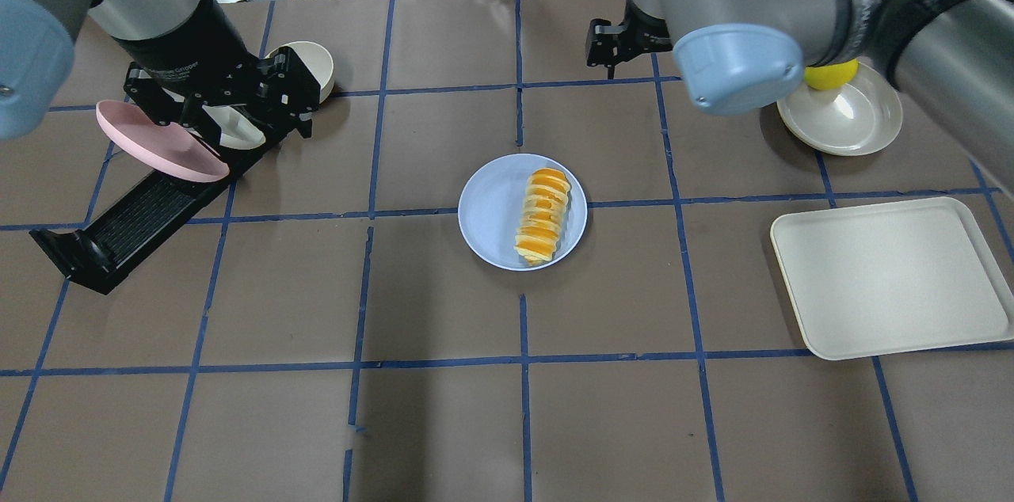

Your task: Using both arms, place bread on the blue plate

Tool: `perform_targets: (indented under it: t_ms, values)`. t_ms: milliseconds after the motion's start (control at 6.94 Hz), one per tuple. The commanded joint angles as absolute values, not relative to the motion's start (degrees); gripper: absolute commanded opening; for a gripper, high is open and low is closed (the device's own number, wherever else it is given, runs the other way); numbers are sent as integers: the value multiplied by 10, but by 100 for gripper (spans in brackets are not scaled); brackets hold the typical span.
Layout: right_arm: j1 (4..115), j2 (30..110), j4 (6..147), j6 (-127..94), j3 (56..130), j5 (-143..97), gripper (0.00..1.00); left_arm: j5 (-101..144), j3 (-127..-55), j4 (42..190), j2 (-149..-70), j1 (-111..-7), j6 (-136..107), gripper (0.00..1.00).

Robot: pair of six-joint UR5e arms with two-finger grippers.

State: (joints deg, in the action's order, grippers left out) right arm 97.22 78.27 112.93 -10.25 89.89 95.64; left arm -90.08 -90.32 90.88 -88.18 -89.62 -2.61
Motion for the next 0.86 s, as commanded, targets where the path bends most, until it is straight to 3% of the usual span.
perform_targets:
  t_ms: [0, 721]
  values:
    - [905, 830, 1065, -10, 896, 940, 100, -902, -903, 909, -881, -896, -26, 99]
    - [904, 948, 893, 26, 893, 884, 100, -900, -903, 914, -880, -897, -26, 99]
